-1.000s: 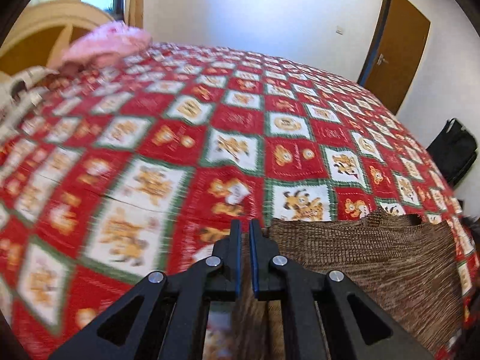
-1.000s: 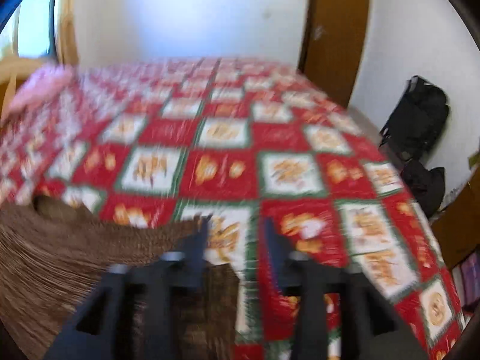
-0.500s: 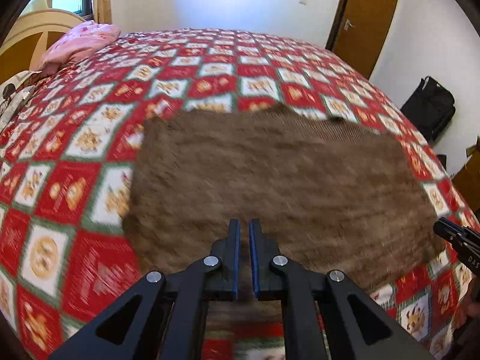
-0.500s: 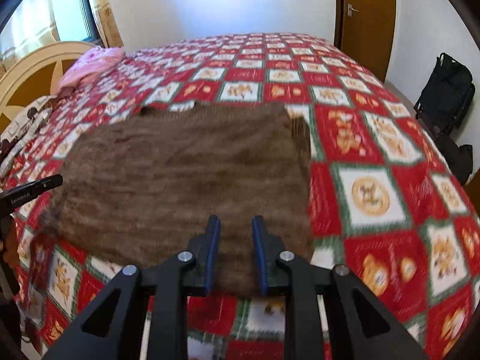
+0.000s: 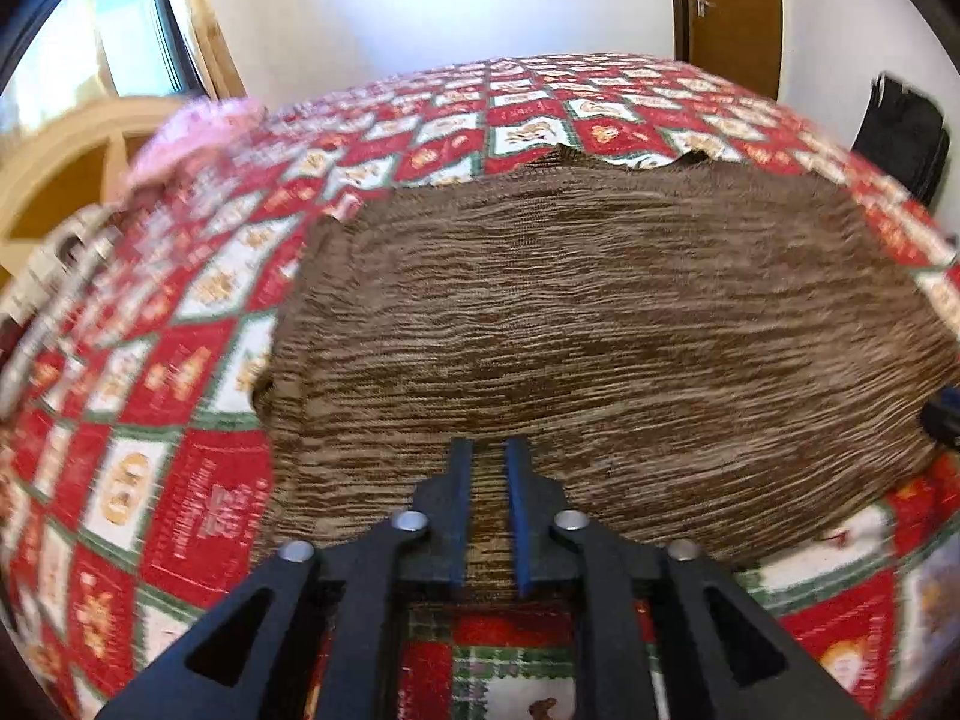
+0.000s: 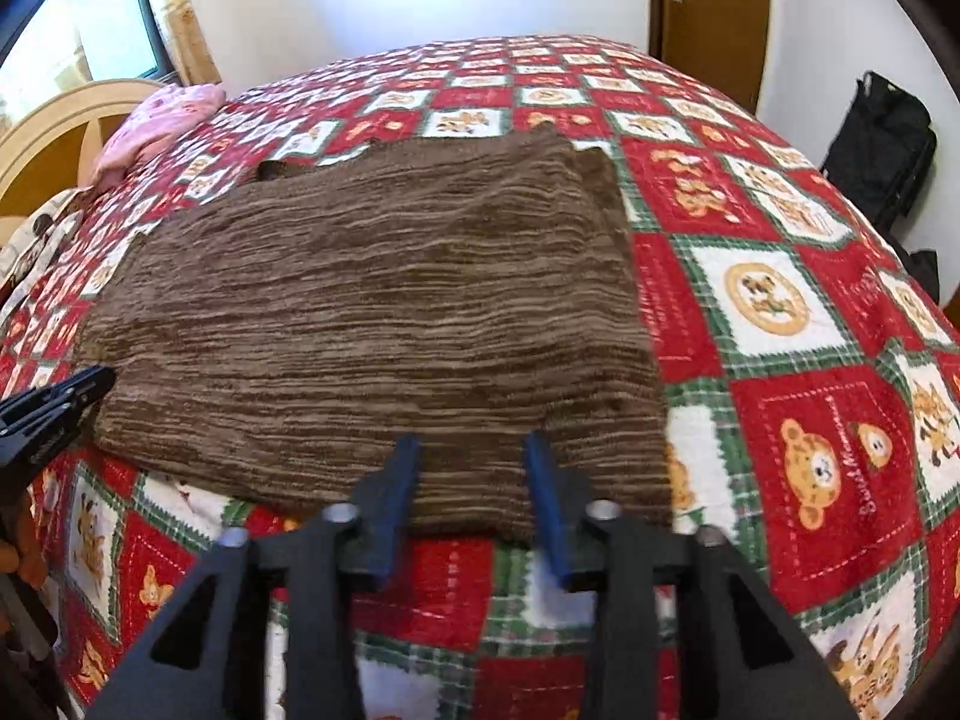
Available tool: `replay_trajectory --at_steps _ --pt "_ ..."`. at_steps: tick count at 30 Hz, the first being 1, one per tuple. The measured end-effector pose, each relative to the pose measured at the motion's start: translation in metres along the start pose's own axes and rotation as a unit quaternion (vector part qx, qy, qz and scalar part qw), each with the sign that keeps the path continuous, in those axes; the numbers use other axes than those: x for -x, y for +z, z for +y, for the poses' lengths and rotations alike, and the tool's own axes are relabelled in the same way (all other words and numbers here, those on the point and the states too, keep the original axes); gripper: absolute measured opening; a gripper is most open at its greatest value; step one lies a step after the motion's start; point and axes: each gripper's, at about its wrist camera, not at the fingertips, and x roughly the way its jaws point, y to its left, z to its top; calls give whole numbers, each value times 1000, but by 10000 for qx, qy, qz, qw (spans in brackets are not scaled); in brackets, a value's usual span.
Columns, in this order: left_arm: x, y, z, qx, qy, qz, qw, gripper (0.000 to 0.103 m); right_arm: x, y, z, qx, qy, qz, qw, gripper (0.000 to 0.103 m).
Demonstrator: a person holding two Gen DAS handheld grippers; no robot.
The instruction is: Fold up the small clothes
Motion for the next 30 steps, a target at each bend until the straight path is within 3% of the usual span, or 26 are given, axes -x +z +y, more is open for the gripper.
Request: replay_trajectory --at_steps 2,3,6,9,14,24,30 --pt "1 -2 -1 -38 564 -105 9983 66 -1 -1 8 166 -29 20 9999 65" --pt "0 -2 2 15 731 -157 9972 70 -2 -1 14 260 -109 46 9996 67" --pt "-2 -2 25 646 155 60 9978 70 1 0 16 258 -128 47 9996 67" --pt "-3 -1 44 1214 -347 322 9915 70 13 0 10 -117 130 -46 9998 67" --pt "12 -2 44 1036 -18 92 9946 70 36 -1 20 -175 178 -376 9990 67" --pt "27 -1 49 1122 111 -67 9936 70 60 2 50 23 483 -690 9964 67" --pt "40 -23 99 2168 -259 -438 9749 70 59 -3 56 116 566 -653 9962 67"
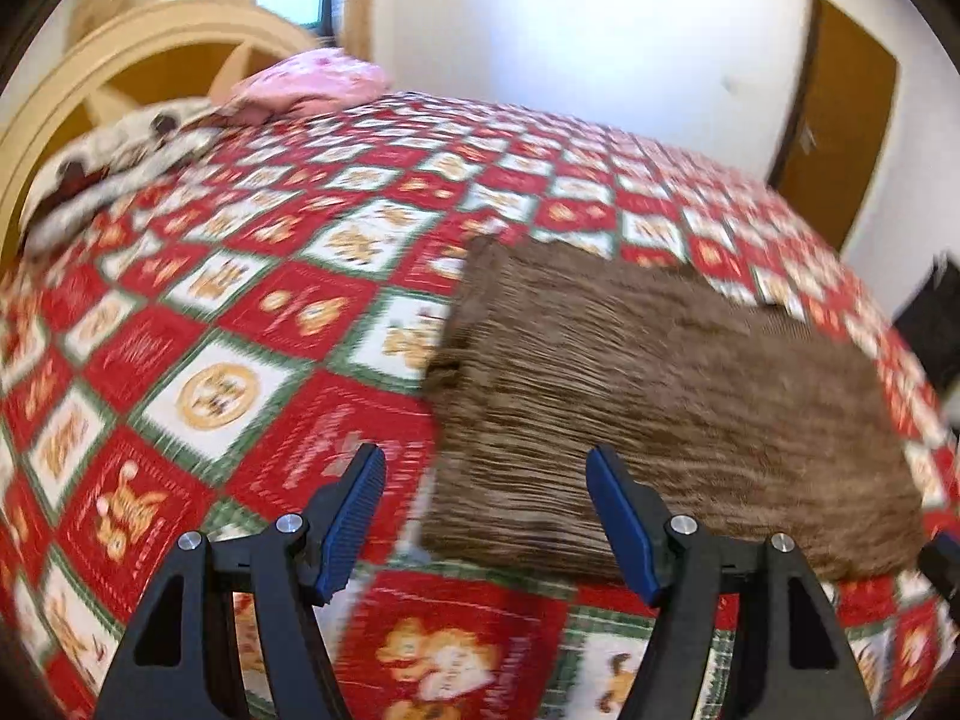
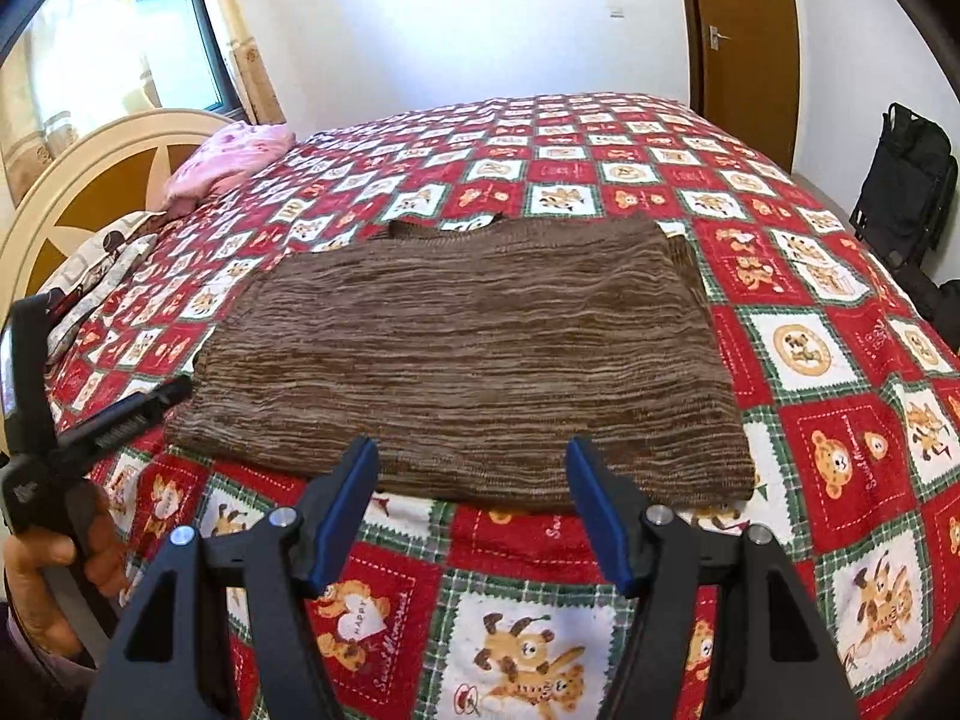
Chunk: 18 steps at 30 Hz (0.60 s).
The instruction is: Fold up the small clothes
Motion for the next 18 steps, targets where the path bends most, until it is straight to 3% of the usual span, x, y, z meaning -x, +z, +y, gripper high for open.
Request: replay_trajectory --at_steps 4,8,13,16,18 --pt "0 -2 26 386 27 -122 9992 70 -3 -2 4 49 77 29 10000 59" --pt "-5 -1 34 889 -507 -51 9947 70 -8 -3 7 27 184 77 9998 59" --pt "-15 -8 13 929 -812 196 9922 70 -6 -3 7 18 222 86 9997 59" --pt "-30 -13 8 1240 -1002 525 9858 69 -7 -3 5 -30 241 118 9996 59" --pt "-31 -10 8 1253 -981 412 9864 52 -8 -2 6 -20 261 132 9996 59"
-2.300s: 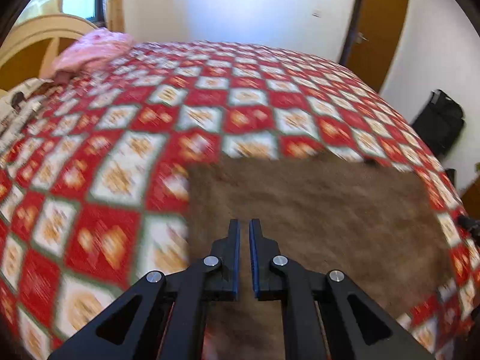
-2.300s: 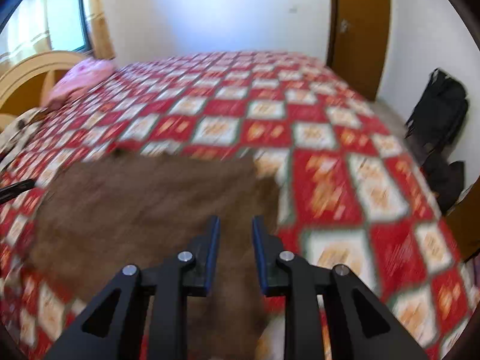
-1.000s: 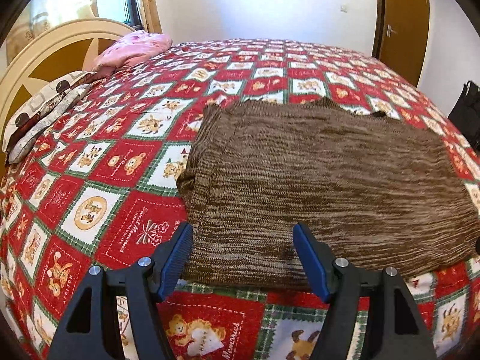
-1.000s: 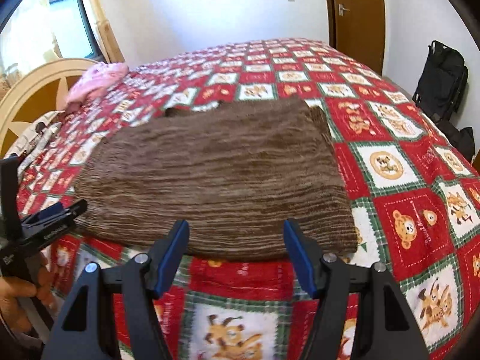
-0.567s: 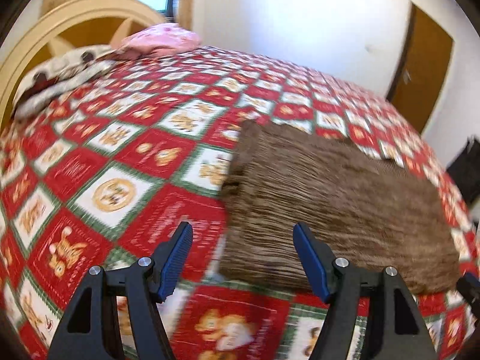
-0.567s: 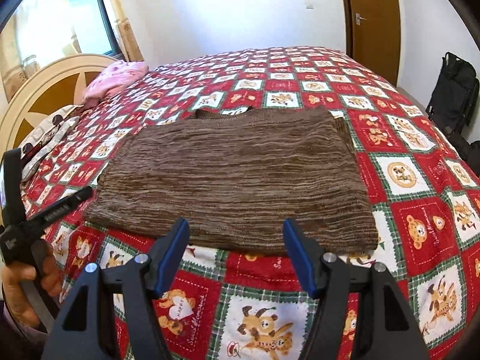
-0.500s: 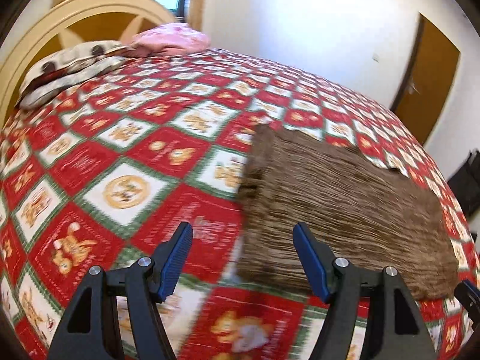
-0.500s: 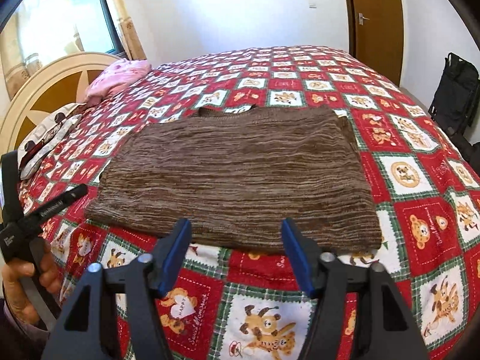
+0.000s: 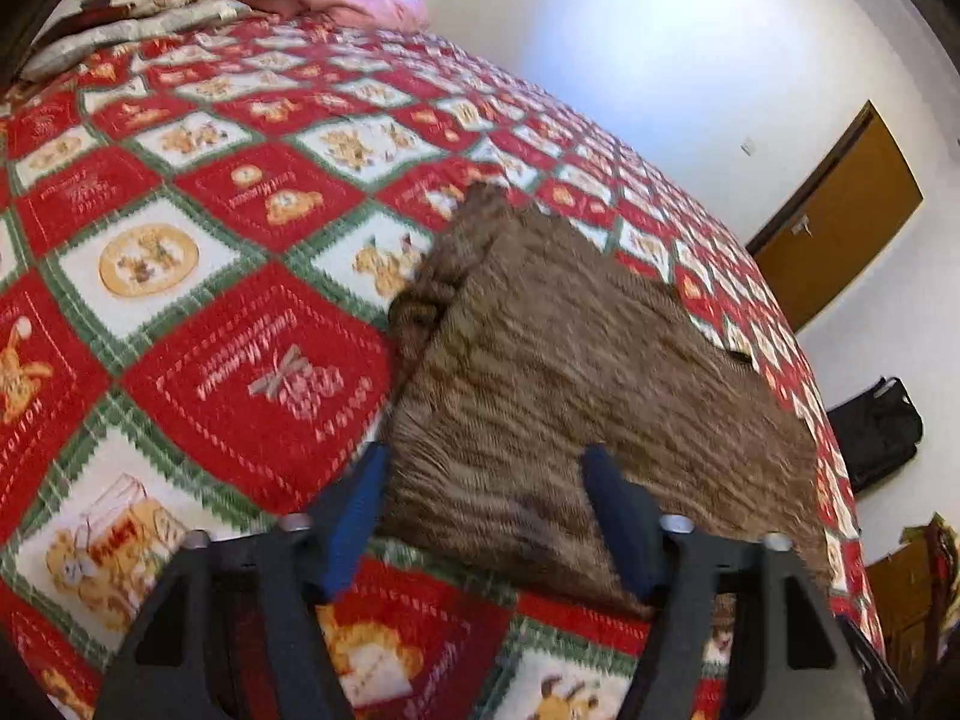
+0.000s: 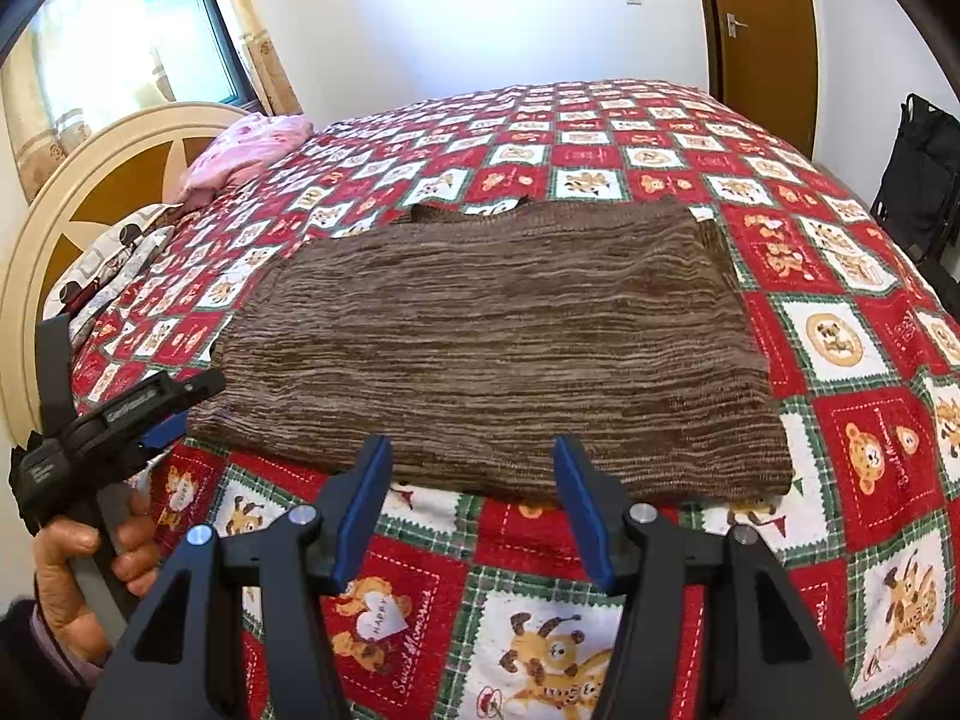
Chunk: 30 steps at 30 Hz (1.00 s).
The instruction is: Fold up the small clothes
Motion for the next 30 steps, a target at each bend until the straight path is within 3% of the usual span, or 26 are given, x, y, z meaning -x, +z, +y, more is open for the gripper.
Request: replay_trajectory --at_steps 2,4,10,13,18,19,21,23,24,30 --pt "-4 4 1 27 -199 73 9998 20 -1 0 2 30 -2 11 10000 59" --pt "-7 5 4 98 -326 86 9994 11 -3 2 5 82 26 47 10000 59" --pt "9 6 3 83 -484 -320 9983 6 -17 30 10 31 313 185 9993 63" --pt "17 7 4 81 -476 -567 9972 6 -28 59 23 95 535 55 9985 77" --pt "12 1 19 365 -33 -457 9983 7 -77 93 55 151 1057 388 9935 79" --pt "13 -1 24 483 18 -419 9980 8 -83 95 59 177 1069 434 9932 79" --pt "15 -4 29 591 79 -364 9976 21 -102 103 74 212 1159 557 9915 79" --pt "14 -6 28 609 57 -292 9977 58 -113 106 84 252 1212 644 9902 79" --pt "14 -8 27 602 -135 -325 9976 61 -116 107 87 272 1217 656 9900 79" --pt "5 -6 22 661 -181 -400 9968 67 -129 109 112 599 1217 711 9882 79"
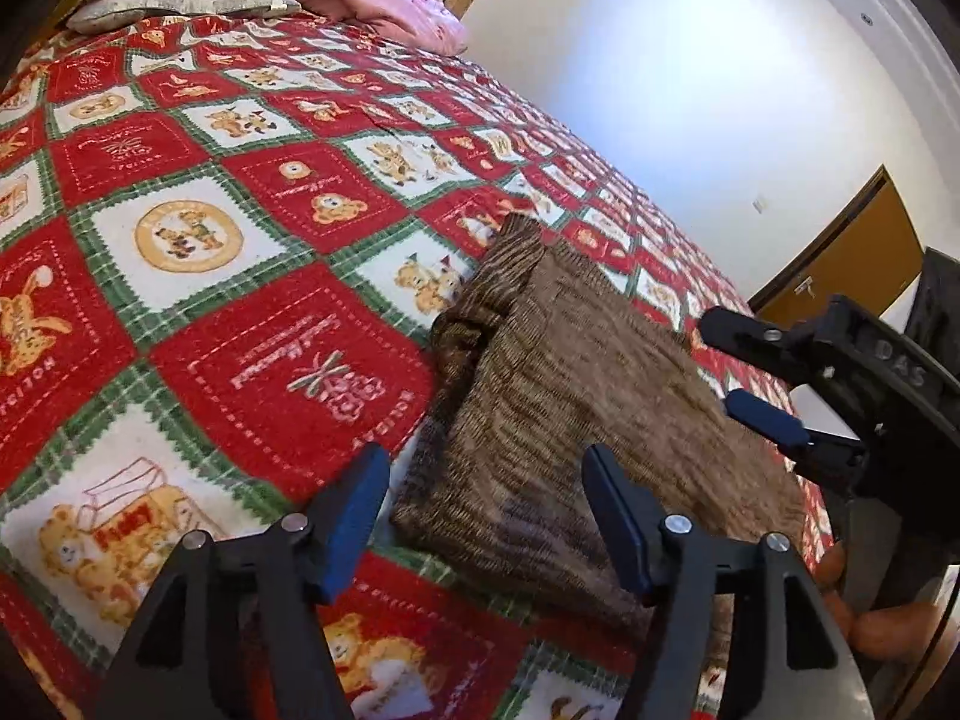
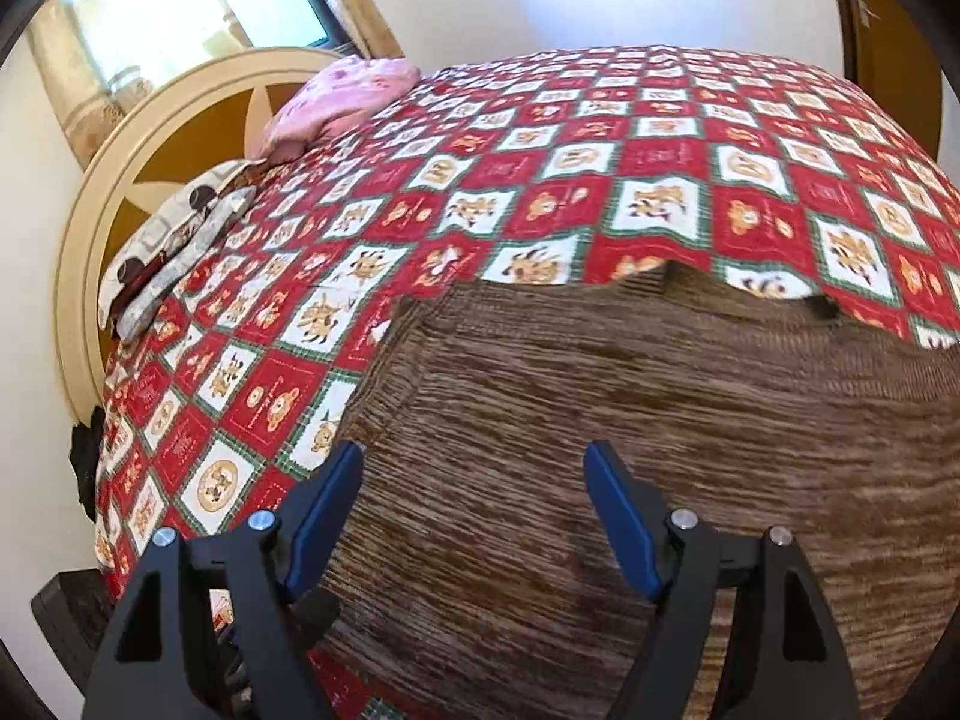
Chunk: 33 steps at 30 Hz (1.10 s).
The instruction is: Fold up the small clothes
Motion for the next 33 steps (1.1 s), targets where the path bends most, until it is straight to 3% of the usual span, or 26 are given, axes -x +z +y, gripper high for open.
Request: replay_trajectory --at_steps 1,3,4,6,14,18,22,23,25,27,28,29,33 --pt "-2 1 0 39 -192 38 9998 67 -4 3 2 77 -28 21 10000 79" --pt "-7 0 3 203 -525 150 9983 42 -13 12 7 152 -64 80 9998 79" --pt "-12 -2 6 287 -702 285 9967 22 -21 18 9 173 -48 163 9997 79" --pt "-21 -7 10 372 -767 427 9954 15 -35 28 15 224 -9 288 9993 79" --pt "-14 -9 17 488 -802 166 9954 13 -108 48 45 587 -293 852 9942 80" --pt "-15 -14 17 505 -812 104 9954 13 -126 49 62 959 -385 960 9900 99" --pt "-16 -14 16 448 -812 58 9957 13 -145 49 73 1219 -557 1142 9844 100" --pt "-16 -15 15 417 -802 48 9959 13 -148 45 77 1401 -726 1103 9813 97" --pt "-16 -16 13 347 -770 32 9964 13 -148 39 82 1702 -1136 1010 9736 77" --pt "-18 -16 8 197 -722 33 9972 13 -141 39 78 1714 -1248 900 9731 51" --pt "-18 -15 6 145 -700 37 9974 13 -137 42 73 1601 -1187 875 9760 44" --pt "-17 -14 5 98 -689 45 9976 13 -130 46 60 1314 -989 843 9828 28" --pt "-13 -9 -4 -158 -739 34 9971 12 -112 56 19 215 -39 857 9961 14"
